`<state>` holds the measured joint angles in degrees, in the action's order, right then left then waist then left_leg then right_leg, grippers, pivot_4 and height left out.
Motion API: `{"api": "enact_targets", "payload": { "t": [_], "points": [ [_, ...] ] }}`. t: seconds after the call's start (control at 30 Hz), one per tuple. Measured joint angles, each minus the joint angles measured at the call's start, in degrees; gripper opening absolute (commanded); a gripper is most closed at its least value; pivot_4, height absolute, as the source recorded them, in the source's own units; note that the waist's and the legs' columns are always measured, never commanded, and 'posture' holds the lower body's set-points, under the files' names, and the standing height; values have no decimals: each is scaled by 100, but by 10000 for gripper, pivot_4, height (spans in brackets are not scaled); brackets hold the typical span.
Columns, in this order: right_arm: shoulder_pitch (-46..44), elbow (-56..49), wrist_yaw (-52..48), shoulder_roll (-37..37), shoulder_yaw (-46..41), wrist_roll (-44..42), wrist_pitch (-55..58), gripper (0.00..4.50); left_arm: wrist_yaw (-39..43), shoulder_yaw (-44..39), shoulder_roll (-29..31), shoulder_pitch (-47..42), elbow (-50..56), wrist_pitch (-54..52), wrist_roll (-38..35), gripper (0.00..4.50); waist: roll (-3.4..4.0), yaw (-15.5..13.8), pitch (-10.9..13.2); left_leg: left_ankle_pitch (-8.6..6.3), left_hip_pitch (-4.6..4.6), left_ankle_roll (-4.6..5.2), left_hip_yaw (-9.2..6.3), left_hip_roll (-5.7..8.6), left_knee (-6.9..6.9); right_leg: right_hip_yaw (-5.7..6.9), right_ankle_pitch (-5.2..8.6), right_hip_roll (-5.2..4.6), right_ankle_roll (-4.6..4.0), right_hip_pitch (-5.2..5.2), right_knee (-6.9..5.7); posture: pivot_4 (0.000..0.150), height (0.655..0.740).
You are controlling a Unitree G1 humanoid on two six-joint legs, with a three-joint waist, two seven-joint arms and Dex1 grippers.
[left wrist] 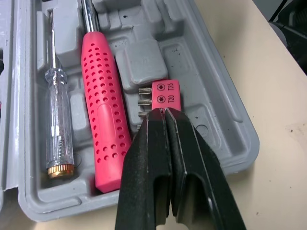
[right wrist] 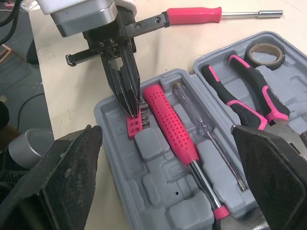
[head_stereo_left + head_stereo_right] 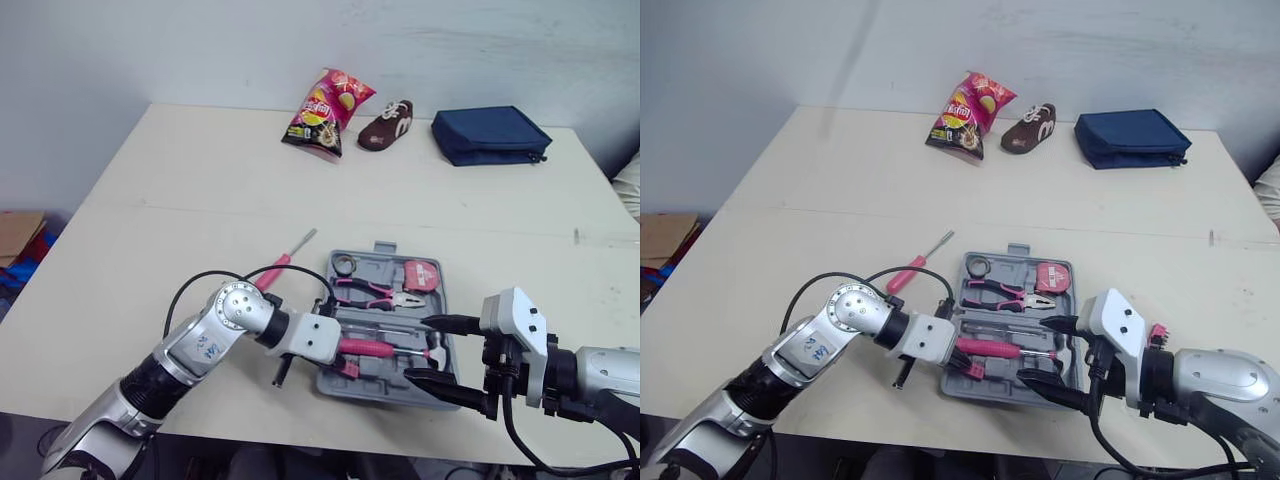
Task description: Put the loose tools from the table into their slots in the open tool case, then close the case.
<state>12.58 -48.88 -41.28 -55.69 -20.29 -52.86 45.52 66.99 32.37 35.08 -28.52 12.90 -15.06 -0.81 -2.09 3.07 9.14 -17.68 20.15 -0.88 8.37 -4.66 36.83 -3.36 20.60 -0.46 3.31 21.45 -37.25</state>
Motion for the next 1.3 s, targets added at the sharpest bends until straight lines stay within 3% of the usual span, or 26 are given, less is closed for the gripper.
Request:
{"api": "enact_targets", "payload": {
  "t": [0.2,0.3,0.37,0.5,0.53,0.7,0.87,1.1,1.3],
  "points": [
    [-16,-2,77,18,12,-6,-1,45000,12,-449,-89,205,-66,-250,-479,394,0,17,12,1,2,0,0,-2,5,3,-1,-1,1,22,-7,1500,7400],
    [311,-13,81,60,-294,-92,15,45000,77,-1404,49,564,49,-1129,-1577,12127,3,6,26,16,56,-27,-2,-3,13,7,1,0,0,96,-32,1500,7400],
    [760,17,20,128,-886,-160,85,45000,105,-2319,455,897,299,-1809,-2359,22501,9,13,29,32,99,-51,-7,-8,20,12,6,4,3,136,-41,1500,7400],
    [1621,188,-258,336,-2107,-147,121,45000,-49,-3631,1097,1577,515,-2506,-3007,41483,18,0,35,17,100,-44,-7,-5,17,13,14,0,11,127,-17,1500,7400],
    [1884,255,-361,471,-2469,-107,119,45000,-107,-3946,1238,1819,474,-2580,-3052,43515,17,0,37,15,101,-43,-7,-5,16,13,15,-1,11,126,-12,1500,7400],
    [2980,981,-943,989,-3748,378,-81,45000,-475,-5413,1723,2636,-543,-2437,-2865,43515,12,4,42,-15,98,-16,-2,-3,11,21,12,-14,9,116,18,1500,7400],
    [3479,1789,-1282,1352,-4336,874,-510,45000,-634,-6004,1935,2995,-1268,-2008,-2596,43515,11,4,43,-33,94,-5,0,-2,-12,30,10,-25,-5,114,40,1500,7400],
    [3442,2364,-1315,1499,-4306,1223,-867,45000,-751,-5993,1967,2881,-1376,-1800,-2530,43515,11,3,43,-24,81,-29,5,1,-77,34,21,-23,-31,127,51,1500,7400],
    [2850,2066,-462,1674,-3791,1216,-540,45000,-686,-5020,1914,2071,-229,-2262,-2901,43515,18,-11,45,-10,91,-64,6,0,-67,33,22,-11,-26,132,42,1500,7400]
  ]
}}
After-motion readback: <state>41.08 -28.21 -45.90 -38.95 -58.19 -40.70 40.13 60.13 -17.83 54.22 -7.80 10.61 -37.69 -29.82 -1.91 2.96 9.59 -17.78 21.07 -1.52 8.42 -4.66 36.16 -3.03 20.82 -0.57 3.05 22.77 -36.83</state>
